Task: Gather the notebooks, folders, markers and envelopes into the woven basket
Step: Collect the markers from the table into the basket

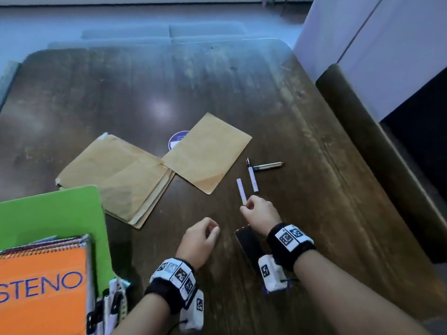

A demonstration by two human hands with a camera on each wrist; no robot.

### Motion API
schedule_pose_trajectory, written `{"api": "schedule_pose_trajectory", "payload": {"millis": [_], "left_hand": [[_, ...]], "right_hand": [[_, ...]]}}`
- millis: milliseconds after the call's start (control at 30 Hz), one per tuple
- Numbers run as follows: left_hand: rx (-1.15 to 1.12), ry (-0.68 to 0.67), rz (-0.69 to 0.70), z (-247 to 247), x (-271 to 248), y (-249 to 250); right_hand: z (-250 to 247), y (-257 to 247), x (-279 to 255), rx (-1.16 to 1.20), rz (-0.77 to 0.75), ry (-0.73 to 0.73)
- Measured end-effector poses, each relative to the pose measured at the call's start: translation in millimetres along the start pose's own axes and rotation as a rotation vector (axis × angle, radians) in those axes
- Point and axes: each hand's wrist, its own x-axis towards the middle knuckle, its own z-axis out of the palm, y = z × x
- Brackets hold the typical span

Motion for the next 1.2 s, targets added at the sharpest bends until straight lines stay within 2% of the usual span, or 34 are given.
{"api": "schedule_pose_trajectory", "payload": {"millis": [133,367,467,667,833,933,1033,1200], "left_hand": [[0.042,-0.046,-0.012,39.2,54.8,29.8],[0.204,0.069,-0.066,81.1,137.0,69.2],[0.276,0.104,-0.103,92.2,167.7,86.1],[0.448,0.051,-0.227,105.2,199.8,106.7],[0.393,0.033,-0.252,109.1,206.8,109.5],[0.373,0.053,-0.239,110.9,204.5,106.6],[0.364,0.040,-0.265,112.6,199.7,102.0],[0.355,0.041,-0.214,114.6,182.9,90.1]], "right_hand": [[-26.8,26.4,43.7,-0.017,0.036,0.030],[-39.3,50.3,110.3,-0.125,-0.036,0.051],[-42.7,53.8,136.4,-0.148,-0.092,0.114],[-48.9,55.0,174.0,-0.423,-0.192,0.130],[-46.1,51.8,185.5,-0.603,-0.198,0.226],[-48.1,50.2,187.6,-0.587,-0.188,0.234],[-47.4,52.4,186.1,-0.536,-0.159,0.181],[-41.7,48.8,163.3,-0.079,-0.050,-0.013]]}}
